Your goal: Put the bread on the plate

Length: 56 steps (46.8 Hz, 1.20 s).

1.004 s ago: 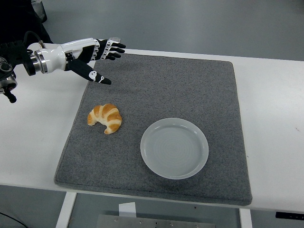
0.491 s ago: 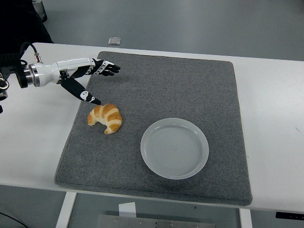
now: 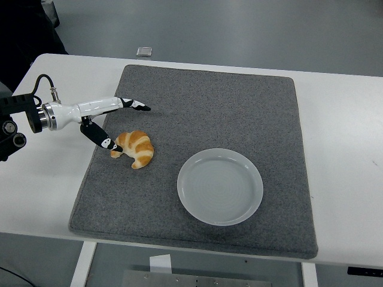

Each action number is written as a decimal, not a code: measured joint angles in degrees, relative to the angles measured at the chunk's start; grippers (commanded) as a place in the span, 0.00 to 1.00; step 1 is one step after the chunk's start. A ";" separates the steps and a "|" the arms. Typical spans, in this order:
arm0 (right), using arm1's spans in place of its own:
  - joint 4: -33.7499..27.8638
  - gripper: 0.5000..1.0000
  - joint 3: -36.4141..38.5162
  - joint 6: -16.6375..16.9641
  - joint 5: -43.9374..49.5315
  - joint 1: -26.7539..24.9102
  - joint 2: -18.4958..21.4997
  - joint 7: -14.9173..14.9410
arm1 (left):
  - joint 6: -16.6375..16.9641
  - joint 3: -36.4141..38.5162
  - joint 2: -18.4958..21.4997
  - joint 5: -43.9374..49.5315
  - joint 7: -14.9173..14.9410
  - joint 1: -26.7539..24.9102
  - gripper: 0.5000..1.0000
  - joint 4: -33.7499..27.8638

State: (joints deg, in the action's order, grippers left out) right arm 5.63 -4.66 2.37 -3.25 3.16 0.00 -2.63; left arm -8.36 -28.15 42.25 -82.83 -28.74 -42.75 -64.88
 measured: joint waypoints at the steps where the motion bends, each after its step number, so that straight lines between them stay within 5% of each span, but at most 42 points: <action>1: 0.00 0.90 0.00 0.00 0.00 0.00 0.00 -0.01 | 1.00 0.33 -0.18 -0.29 -0.05 0.11 1.00 0.00; 40: 0.00 0.90 0.00 0.00 0.00 0.00 0.00 0.00 | 2.64 3.90 -3.05 -1.02 0.16 -0.10 0.96 0.49; 46: 0.00 0.90 0.00 0.00 0.00 0.00 0.00 0.00 | 2.64 3.98 -3.05 -1.14 0.15 -0.15 0.84 0.54; 50: 0.00 0.90 0.00 0.00 0.00 0.00 0.00 0.00 | 2.71 3.98 -3.05 -1.32 0.12 -0.17 0.62 0.53; 56: 0.00 0.90 0.00 0.00 0.00 0.00 0.00 0.00 | 2.68 3.98 -3.00 -1.62 0.04 -0.26 0.56 0.38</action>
State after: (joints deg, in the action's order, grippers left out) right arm 5.62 -4.66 2.37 -3.25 3.16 0.00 -2.64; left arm -5.69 -24.17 39.24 -84.45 -28.71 -43.01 -64.49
